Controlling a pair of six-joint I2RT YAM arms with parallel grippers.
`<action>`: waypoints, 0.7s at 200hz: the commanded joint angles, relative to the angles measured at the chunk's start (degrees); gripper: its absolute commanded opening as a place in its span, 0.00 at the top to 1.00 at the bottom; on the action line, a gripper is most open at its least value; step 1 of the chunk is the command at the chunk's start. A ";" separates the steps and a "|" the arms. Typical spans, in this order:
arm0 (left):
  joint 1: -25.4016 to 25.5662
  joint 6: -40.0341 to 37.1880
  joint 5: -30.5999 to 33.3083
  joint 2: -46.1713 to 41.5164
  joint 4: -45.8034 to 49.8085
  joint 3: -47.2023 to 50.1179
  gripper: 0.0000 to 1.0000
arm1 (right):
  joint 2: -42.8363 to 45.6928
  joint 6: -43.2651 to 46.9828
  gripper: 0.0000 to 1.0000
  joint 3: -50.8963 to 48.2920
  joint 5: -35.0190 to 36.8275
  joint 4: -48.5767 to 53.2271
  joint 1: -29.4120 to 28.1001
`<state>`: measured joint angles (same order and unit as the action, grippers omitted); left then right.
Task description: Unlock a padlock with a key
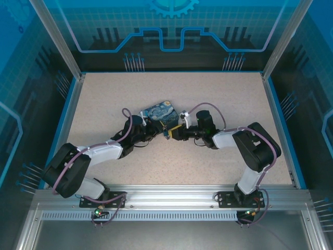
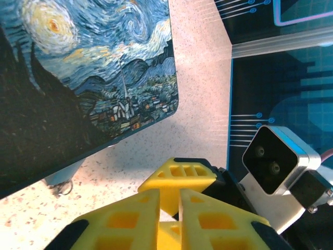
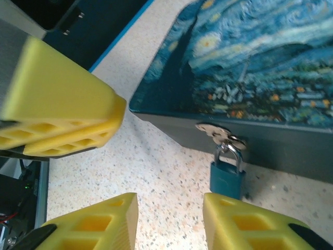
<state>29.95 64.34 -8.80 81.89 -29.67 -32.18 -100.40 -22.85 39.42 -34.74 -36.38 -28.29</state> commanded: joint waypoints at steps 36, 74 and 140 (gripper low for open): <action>2.90 -8.52 1.19 -0.20 3.78 1.83 0.51 | -0.21 -0.55 0.58 -1.40 2.58 1.97 1.05; 5.53 -12.05 6.23 3.01 4.52 0.91 0.36 | 2.64 -0.18 0.58 -2.85 5.20 2.52 1.48; 8.82 -14.56 14.97 10.75 2.60 -1.84 0.31 | 8.31 0.97 0.56 -5.60 8.03 4.39 3.01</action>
<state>37.91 52.40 1.04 90.56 -25.91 -31.59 -94.45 -22.90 35.20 -28.25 -33.12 -26.35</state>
